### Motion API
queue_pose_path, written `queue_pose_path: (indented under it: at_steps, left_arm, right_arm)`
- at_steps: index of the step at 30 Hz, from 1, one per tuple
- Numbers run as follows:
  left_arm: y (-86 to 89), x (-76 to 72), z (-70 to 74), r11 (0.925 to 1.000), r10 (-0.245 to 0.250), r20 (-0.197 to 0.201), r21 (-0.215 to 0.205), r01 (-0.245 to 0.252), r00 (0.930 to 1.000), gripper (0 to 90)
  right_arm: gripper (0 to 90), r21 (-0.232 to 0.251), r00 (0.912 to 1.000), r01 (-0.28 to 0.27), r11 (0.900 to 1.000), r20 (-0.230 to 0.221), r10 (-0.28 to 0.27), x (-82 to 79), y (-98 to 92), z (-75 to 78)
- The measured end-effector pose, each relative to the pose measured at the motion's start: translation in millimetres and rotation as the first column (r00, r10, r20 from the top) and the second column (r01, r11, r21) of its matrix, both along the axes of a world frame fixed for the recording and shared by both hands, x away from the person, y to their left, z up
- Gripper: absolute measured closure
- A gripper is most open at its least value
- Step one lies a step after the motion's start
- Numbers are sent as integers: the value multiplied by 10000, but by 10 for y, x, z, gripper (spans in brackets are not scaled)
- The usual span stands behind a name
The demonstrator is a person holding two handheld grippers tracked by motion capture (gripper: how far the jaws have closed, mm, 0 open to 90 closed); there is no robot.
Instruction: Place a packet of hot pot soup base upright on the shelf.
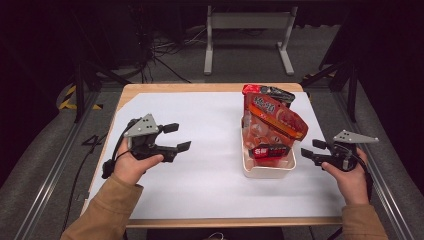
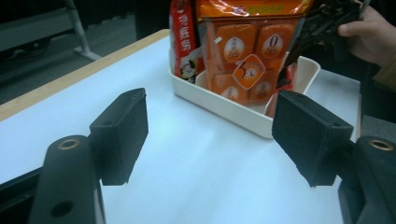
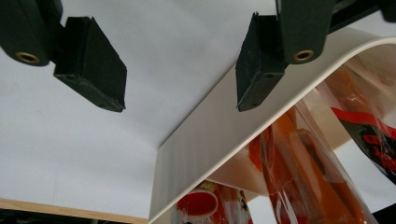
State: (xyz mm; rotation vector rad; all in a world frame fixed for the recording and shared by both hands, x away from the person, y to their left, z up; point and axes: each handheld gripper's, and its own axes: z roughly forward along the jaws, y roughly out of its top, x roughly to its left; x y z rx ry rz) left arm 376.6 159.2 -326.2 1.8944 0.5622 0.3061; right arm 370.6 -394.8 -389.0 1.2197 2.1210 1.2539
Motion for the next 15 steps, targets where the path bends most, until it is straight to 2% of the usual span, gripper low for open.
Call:
queue_pose_path:
  at_steps: [4,12,15]
  left_arm:
    - [143,-9,-83,9990,399,-47,213,-398,9992,265]
    - [360,-35,-289,9945,1033,-317,210,-1027,9941,242]
    - [452,-40,-372,9916,1260,-261,331,-1251,9917,240]
  right_arm:
    - [337,5,10000,-31,10000,7,31,-2,7,-2]
    - [315,-9,9999,-151,9999,-28,151,0,52,-22]
    - [303,-43,9998,-206,9998,3,206,2,63,-34]
